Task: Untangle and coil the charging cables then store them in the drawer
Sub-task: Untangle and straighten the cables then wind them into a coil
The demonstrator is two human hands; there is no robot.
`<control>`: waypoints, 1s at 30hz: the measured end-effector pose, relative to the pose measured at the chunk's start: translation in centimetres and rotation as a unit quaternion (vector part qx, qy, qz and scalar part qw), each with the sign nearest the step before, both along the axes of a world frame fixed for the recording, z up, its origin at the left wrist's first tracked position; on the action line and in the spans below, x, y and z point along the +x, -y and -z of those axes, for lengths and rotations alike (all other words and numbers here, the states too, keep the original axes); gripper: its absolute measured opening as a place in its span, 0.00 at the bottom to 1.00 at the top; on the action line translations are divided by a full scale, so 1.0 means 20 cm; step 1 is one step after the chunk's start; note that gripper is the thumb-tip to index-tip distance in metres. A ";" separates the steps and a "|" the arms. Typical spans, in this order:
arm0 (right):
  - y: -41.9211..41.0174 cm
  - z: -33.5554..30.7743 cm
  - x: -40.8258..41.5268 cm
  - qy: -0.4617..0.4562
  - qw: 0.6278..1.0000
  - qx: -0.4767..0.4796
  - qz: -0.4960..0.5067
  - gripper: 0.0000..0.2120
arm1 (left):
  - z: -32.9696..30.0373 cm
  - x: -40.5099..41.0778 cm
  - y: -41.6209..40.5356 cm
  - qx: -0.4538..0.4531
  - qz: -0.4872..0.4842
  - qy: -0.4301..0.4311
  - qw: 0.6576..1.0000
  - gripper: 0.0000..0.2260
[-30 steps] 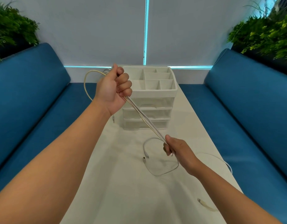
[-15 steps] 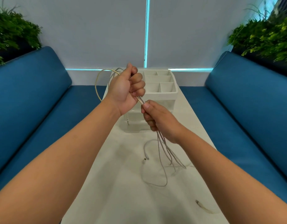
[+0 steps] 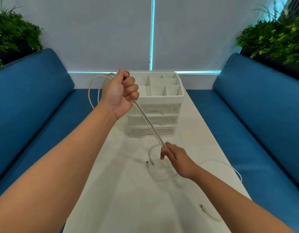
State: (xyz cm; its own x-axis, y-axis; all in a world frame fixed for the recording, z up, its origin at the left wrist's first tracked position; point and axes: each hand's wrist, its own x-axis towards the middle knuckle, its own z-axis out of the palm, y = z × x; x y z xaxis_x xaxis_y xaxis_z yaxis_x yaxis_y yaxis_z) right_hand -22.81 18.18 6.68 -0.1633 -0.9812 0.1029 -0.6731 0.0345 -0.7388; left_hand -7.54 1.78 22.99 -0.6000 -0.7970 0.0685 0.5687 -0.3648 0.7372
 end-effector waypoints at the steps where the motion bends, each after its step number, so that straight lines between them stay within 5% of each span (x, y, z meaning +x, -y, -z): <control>1: -0.02 0.04 -0.02 -0.011 1.000 0.024 0.003 0.26 | 0.00 0.01 0.00 -0.002 -0.002 0.000 1.000 0.18; 7: 0.02 -0.10 -0.04 0.042 0.992 0.113 -0.033 0.20 | 0.03 -0.01 -0.03 0.004 0.006 -0.012 1.000 0.17; 9: 0.11 -0.30 0.01 0.099 0.991 0.069 -0.050 0.27 | 0.04 -0.04 -0.05 0.002 0.015 -0.006 1.000 0.17; 13: 0.29 -0.59 0.16 0.144 0.985 -0.058 -0.075 0.16 | 0.03 -0.09 -0.09 -0.005 0.019 0.001 1.000 0.17; 18: 0.29 -0.45 0.22 0.226 0.966 -0.102 -0.076 0.16 | -0.01 -0.05 -0.07 -0.018 0.030 0.011 0.999 0.16; 30: 0.04 -0.22 0.12 0.192 0.981 -0.023 -0.031 0.16 | 0.04 0.02 -0.01 0.018 -0.030 0.011 0.999 0.17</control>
